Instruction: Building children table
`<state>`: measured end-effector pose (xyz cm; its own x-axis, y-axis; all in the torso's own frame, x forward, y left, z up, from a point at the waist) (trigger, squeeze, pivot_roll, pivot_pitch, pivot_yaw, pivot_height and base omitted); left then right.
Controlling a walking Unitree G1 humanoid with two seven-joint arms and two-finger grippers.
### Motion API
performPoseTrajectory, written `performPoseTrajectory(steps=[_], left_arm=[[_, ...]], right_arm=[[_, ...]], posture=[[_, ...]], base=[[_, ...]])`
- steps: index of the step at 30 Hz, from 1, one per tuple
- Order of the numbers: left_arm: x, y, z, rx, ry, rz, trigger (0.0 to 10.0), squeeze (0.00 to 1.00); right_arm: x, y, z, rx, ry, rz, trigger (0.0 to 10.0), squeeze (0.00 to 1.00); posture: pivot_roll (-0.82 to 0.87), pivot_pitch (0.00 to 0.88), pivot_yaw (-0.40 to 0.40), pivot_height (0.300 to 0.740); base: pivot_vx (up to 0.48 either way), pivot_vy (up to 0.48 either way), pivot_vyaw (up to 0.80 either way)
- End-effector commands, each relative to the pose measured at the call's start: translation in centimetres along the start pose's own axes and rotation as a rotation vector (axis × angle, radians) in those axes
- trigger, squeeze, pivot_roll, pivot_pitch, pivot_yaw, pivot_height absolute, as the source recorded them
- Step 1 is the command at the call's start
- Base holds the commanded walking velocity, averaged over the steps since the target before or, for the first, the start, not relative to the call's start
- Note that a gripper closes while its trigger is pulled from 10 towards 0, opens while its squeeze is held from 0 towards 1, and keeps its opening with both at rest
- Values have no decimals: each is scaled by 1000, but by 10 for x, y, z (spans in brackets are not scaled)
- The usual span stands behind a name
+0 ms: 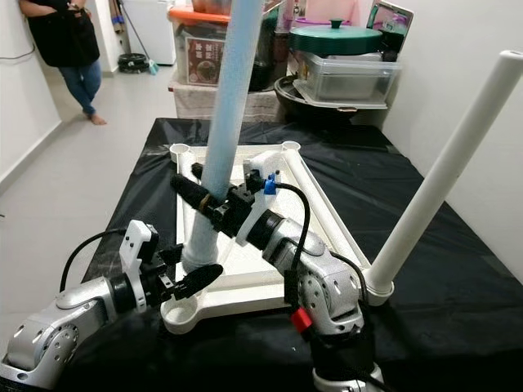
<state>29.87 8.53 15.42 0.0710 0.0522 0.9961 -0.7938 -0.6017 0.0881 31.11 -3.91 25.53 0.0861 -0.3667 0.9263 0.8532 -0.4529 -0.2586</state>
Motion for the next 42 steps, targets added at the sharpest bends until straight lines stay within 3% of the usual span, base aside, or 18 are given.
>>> performPoseTrajectory(steps=[1, 12, 13, 18, 24, 25, 26, 28, 29, 30, 31, 32, 33, 42], left_arm=[[2, -4, 1, 15, 8, 5, 10000, 0], [3, 9, 10, -62, 14, 15, 9765, 0], [2, 13, 11, -83, 12, 24, 0, 0], [2, 17, 11, -106, 11, 34, 0, 0], [-2, 24, 10, -140, -1, 48, 0, 0], [-3, 24, 10, -140, -4, 50, 0, 0], [-3, 24, 10, -140, -7, 53, 0, 0], [-3, 24, 10, -140, -7, 53, 0, 0], [-3, 24, 10, -140, -9, 56, 0, 0], [-4, 24, 10, -143, -14, 61, 0, 0], [-4, 25, 9, -151, -20, 67, 0, 0], [-4, 25, 9, -151, -20, 67, 0, 0], [-5, 25, 8, -159, -26, 75, 0, 0], [-13, 26, 1, -200, -80, 121, 314, 0]], right_arm=[[-2, -8, -1, 41, -10, 14, 0, 0], [-12, -12, 0, 54, -44, 31, 0, 0], [-13, -11, 0, 52, -55, 33, 0, 0], [-15, -10, 0, 47, -67, 37, 0, 0], [-21, 3, 3, -44, -96, 63, 0, 0], [-22, 6, 4, -64, -112, 46, 10000, 0], [-22, 6, 3, -64, -113, 49, 10000, 110], [-22, 6, 3, -64, -113, 49, 10000, 110], [-22, 5, 3, -55, -110, 53, 10000, 1000], [-22, 5, 2, -54, -120, 47, 10000, 1000], [-23, 5, 2, -51, -131, 43, 10000, 282], [-23, 5, 2, -51, -131, 43, 10000, 282], [-25, 4, 2, -46, -144, 33, 10000, 0], [-23, 0, 7, -23, -128, 74, 10000, 0]], posture=[[68, 0, -55, 740], [61, 0, -52, 740], [62, 0, -56, 740], [63, 0, -57, 740], [65, 0, -60, 740], [66, 0, -60, 740], [66, 0, -61, 740], [66, 0, -61, 740], [66, 0, -61, 740], [66, 0, -62, 740], [66, 0, -63, 740], [66, 0, -63, 740], [66, 0, -63, 740], [73, 0, -65, 740]], base=[[0, 0, 0], [0, 0, 0], [0, 0, 0], [0, 0, 0], [0, 0, 0], [0, 0, 0], [0, 0, 0], [0, 0, 0], [0, 0, 0], [0, 0, 0], [0, 0, 0], [0, 0, 0], [0, 0, 0], [0, 0, 0]])
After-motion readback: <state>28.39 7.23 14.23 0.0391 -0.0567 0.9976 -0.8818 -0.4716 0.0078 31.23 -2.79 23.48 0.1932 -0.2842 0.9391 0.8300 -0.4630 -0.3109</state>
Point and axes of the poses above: a point about 5 cm out from each wrist's last joint towards the gripper, its own z axis pointing out of the wrist towards the gripper, its own x axis along the axis of the wrist's last joint, y = z × x, the point moved 4 cm from there along z, pointing out of the wrist towards the gripper, and after that the axes turned 6 degrees about z, right-handed, at the moved point
